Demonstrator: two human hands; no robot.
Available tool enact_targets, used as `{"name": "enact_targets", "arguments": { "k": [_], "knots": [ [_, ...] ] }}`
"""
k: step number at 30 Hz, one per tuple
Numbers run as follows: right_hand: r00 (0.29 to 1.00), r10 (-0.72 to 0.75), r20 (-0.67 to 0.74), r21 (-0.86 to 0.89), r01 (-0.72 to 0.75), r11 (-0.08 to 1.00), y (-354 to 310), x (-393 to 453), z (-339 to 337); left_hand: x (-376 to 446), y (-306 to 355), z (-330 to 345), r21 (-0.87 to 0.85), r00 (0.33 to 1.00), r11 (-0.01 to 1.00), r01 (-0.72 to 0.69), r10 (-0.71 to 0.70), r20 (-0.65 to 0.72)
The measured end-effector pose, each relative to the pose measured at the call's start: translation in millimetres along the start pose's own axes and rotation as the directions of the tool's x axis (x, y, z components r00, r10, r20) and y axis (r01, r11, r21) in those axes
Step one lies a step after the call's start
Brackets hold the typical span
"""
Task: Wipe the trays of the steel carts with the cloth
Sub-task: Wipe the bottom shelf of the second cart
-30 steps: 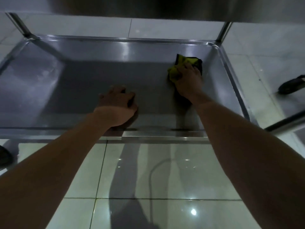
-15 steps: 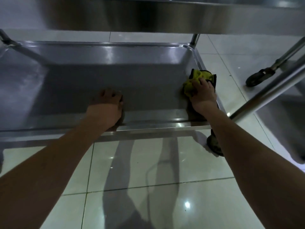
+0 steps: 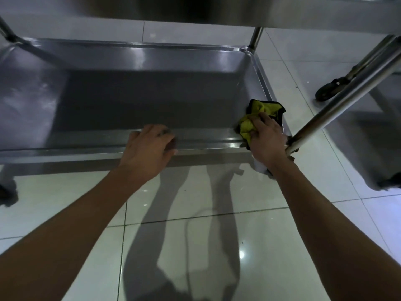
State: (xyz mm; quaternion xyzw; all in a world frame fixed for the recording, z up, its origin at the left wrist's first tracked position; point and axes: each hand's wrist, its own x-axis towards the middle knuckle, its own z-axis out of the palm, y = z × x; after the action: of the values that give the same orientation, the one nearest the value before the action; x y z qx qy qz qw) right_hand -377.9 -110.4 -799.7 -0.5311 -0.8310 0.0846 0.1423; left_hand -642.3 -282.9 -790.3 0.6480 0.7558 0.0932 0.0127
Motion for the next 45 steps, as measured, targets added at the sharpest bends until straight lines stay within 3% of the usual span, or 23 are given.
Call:
{"name": "enact_targets", "arguments": {
  "k": [3,10,15,20,26,29,31,33,36,38,45],
  "knots": [
    [1.000,0.009,0.001,-0.026,-0.009,1.000,-25,-16,7,-9,-10,-7,0.002,0.995,0.996,0.089,-0.089,0.048],
    [0.982,-0.101,0.162,0.007,0.102,0.995,-142,-41,41,-24,-30,-18,-0.296,0.974,0.942,0.158,-0.101,0.201],
    [0.964,-0.196,0.178,0.059,0.188,0.980,-227,-59,70,-63,-77,-34,-0.162,0.994,0.982,0.101,-0.094,0.047],
    [0.951,-0.277,0.140,0.053,0.272,0.961,-271,-74,91,-97,-118,-51,-0.054,0.968,0.969,0.242,-0.237,0.078],
    [0.897,-0.414,0.154,-0.034,0.424,0.905,-292,-83,93,-119,-141,-58,-0.201,0.936,0.923,0.328,-0.346,-0.059],
    [0.853,-0.488,0.185,-0.008,0.498,0.867,-306,-87,88,-133,-152,-69,-0.413,0.879,0.825,0.386,-0.465,-0.108],
    [0.824,-0.529,0.204,0.020,0.536,0.844,-315,-94,82,-148,-160,-79,-0.459,0.839,0.773,0.438,-0.536,-0.101],
    [0.824,-0.529,0.203,0.101,0.520,0.848,-323,-104,74,-166,-165,-88,-0.422,0.849,0.780,0.462,-0.527,-0.047],
    [0.881,-0.456,0.124,0.259,0.415,0.872,-336,-133,54,-198,-157,-102,-0.399,0.899,0.809,0.432,-0.423,0.115],
    [0.906,-0.417,0.071,0.271,0.385,0.882,-343,-154,29,-218,-140,-120,-0.393,0.908,0.819,0.418,-0.366,0.204],
    [0.948,-0.308,0.080,0.436,0.244,0.866,-360,-224,-97,-279,-94,-221,-0.472,0.863,0.724,0.503,-0.392,0.318]
  ]
}}
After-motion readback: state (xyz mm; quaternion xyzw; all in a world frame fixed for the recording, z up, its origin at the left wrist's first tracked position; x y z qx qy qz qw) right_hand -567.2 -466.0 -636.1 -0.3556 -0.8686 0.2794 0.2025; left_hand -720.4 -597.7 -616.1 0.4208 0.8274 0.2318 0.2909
